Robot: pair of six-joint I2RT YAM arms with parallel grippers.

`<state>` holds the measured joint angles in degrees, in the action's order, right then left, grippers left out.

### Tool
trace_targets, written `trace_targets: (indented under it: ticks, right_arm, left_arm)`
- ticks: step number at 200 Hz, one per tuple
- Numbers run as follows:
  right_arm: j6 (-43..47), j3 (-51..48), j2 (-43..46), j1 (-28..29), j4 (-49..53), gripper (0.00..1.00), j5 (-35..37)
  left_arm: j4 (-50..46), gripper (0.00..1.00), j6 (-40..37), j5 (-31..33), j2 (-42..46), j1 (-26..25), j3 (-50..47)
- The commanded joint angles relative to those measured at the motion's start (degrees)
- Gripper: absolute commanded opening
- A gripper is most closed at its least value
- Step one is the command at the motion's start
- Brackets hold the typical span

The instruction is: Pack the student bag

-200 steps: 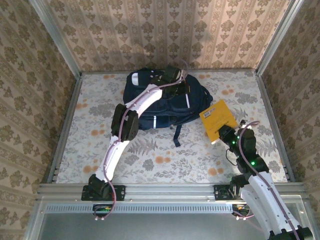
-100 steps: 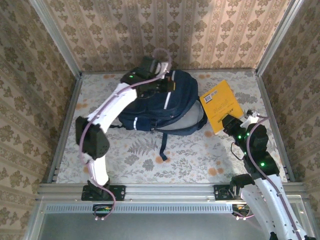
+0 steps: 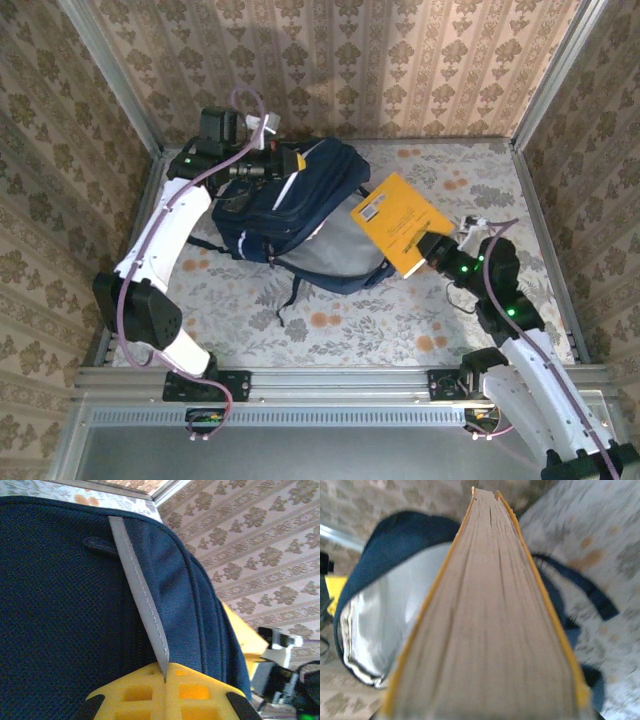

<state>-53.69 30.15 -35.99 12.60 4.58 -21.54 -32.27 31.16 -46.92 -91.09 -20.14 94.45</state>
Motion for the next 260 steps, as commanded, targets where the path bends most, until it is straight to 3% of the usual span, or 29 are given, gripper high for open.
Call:
trace_targets:
  ticks: [1,33,67,129,189,221,260]
  right_arm:
    - [-4.02,-0.19,0.03,4.92,-10.48,0.0,-6.42]
    - [-7.08,0.24,-3.52,10.64,-10.26,0.0,-3.88]
    - [-16.63,-2.96,-8.74,12.35,-22.59,0.0,-3.03]
    - [-15.81,7.88,-22.89,16.61,-28.08,0.0,1.41]
    - [-13.78,18.57,-34.23,18.81,-24.35,0.0,6.59]
    - [-13.6,24.97,-39.7,20.28,-17.46,0.0,11.22]
    - [-11.98,27.14,-43.29,21.26,-16.44,0.0,14.77]
  left_arm:
    - [9.29,0.0,2.32,-8.93,0.95,0.47,3.32]
    - [8.7,0.0,2.36,-9.32,0.74,0.96,4.39]
    - [10.92,0.0,4.0,-11.11,0.93,1.24,2.93]
    - [11.34,0.0,4.61,-13.07,1.15,1.33,3.34]
    - [12.16,0.0,6.84,-15.21,-0.01,1.75,5.96]
    - [12.68,0.0,8.57,-15.38,-1.4,2.3,9.69]
    - [13.59,0.0,10.44,-15.91,-2.77,2.33,13.56]
